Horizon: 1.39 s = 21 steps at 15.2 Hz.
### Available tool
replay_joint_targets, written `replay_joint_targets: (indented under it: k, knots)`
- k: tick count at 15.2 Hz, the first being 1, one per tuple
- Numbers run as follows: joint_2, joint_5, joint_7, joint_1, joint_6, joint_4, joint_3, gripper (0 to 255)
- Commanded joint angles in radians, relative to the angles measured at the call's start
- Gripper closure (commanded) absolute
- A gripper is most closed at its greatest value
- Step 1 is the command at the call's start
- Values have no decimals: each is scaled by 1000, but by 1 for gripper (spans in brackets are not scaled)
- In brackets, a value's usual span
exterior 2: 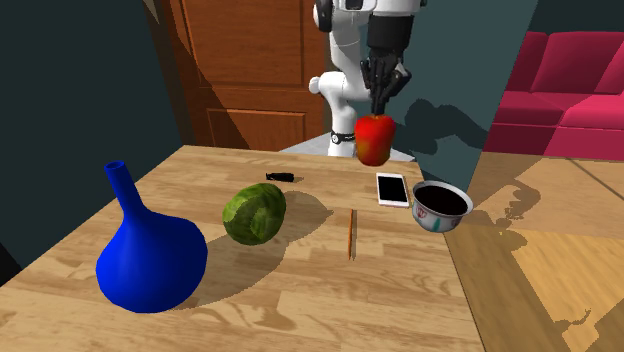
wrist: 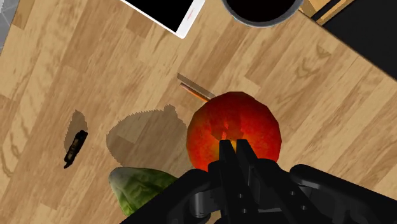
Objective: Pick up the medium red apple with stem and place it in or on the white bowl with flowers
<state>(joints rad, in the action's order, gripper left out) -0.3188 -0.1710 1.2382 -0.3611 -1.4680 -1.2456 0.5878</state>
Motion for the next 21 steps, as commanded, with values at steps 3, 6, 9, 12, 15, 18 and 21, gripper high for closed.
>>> replay_joint_targets:
  k: [3,6,9,12,15,18,21]
  knots:
    - [-14,-11,87,-70,33,42,25,255]
    - [-39,-28,156,-132,66,94,44,255]
    - [-78,-53,225,-208,107,167,58,255]
    - [-135,-88,293,-300,160,271,67,255]
    - [-167,-108,333,-354,178,319,69,255]
    - [-131,-85,333,-317,111,216,76,255]
    - [-103,-68,331,-288,53,131,79,255]
